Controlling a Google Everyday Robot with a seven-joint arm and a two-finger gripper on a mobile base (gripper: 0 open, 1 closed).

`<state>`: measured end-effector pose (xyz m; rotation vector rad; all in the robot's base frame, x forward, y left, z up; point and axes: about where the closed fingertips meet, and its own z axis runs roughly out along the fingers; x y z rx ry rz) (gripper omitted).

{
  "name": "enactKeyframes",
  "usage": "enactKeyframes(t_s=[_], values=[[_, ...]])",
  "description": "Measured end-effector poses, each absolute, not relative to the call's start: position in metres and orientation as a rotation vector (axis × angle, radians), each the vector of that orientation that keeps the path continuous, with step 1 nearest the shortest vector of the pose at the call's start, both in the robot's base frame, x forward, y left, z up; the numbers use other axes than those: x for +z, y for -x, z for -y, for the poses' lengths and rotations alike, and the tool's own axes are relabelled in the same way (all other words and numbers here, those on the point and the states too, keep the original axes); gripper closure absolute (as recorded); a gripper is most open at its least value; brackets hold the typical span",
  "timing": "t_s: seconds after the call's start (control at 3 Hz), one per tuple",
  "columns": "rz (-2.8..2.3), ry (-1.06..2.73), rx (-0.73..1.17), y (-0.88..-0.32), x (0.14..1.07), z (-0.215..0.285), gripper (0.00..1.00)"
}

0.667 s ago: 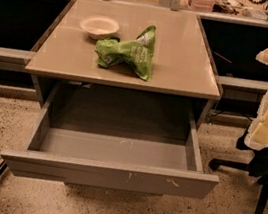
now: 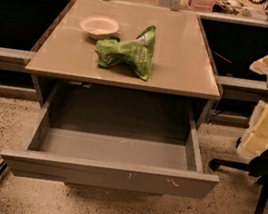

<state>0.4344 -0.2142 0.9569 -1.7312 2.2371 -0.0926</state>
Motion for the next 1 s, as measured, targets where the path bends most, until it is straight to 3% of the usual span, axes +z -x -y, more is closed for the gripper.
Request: enactKeyframes(t_s=[0.33, 1.0], values=[[-2.281, 1.78, 0.008, -0.411, 0.89, 0.208, 0.0], [-2.267, 1.836, 0.119, -0.384, 0.853, 0.191, 0.0]])
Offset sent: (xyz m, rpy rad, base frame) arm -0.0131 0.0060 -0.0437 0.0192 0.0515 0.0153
